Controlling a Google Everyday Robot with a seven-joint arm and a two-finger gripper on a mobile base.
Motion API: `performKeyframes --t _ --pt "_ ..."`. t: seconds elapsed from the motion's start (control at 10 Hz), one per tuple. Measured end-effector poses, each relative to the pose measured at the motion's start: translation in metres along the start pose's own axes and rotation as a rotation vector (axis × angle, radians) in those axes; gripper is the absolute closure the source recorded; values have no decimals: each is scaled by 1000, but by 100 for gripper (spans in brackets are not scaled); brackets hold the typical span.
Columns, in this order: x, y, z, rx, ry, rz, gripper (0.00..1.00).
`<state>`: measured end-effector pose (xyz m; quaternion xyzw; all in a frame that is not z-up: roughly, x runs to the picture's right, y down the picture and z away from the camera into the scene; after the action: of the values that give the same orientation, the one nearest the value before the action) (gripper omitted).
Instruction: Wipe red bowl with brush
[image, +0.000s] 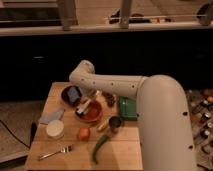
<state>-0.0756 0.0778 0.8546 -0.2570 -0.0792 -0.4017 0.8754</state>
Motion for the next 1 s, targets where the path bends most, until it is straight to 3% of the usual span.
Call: performKeyframes --t 0.2,0.6,1.0 --pt "0 18 5 -13 -11 4 99" --pt "40 55 10 -20 -20 113 99" --pt "67 44 7 0 -8 174 99"
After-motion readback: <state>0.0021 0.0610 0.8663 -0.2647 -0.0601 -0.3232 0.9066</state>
